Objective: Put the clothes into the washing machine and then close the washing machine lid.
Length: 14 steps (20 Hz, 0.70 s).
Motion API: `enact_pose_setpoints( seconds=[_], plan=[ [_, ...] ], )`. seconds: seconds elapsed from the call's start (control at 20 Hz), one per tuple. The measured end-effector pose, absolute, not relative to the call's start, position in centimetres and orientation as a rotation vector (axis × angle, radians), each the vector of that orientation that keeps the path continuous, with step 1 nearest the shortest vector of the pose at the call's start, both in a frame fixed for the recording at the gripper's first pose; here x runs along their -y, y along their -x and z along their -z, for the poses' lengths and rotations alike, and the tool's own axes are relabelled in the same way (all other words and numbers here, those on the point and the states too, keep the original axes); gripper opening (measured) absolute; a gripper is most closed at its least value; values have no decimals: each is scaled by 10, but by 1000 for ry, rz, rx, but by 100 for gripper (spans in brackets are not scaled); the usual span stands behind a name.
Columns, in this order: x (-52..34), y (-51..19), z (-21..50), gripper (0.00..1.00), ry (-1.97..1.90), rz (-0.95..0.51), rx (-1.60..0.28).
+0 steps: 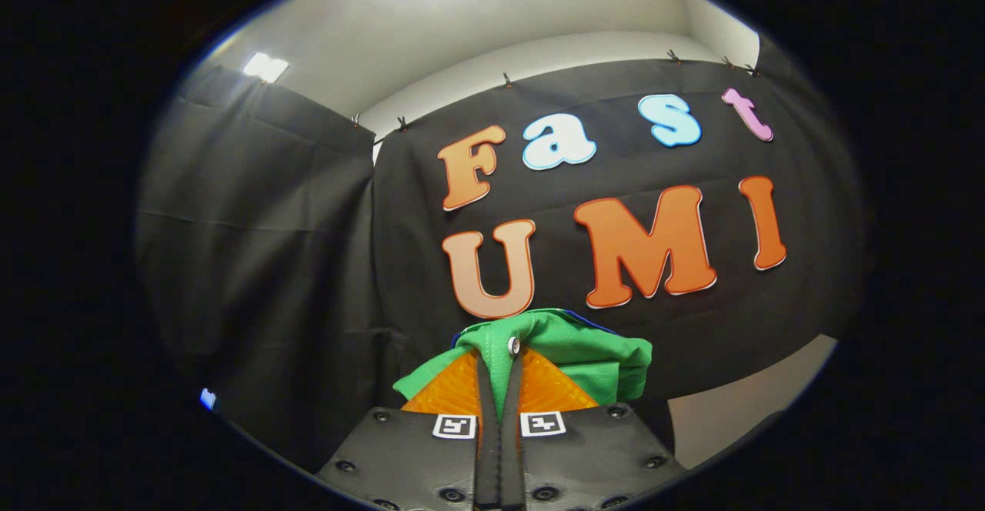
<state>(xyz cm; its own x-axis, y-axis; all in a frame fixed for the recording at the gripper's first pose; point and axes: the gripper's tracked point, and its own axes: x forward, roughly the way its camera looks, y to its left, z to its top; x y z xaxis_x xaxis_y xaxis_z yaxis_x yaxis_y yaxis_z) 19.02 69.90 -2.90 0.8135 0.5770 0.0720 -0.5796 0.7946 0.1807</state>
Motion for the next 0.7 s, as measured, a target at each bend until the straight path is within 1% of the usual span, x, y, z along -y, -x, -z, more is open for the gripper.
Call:
enact_pose_setpoints(
  seconds=[0.2, 0.35, 0.7],
  plan=[
    [-735, -199, 91, 8, -196, -641, -103],
    [-751, -206, 142, 8, -159, -624, -180],
    [-782, -219, 301, 8, -62, -586, -424]
  ],
)
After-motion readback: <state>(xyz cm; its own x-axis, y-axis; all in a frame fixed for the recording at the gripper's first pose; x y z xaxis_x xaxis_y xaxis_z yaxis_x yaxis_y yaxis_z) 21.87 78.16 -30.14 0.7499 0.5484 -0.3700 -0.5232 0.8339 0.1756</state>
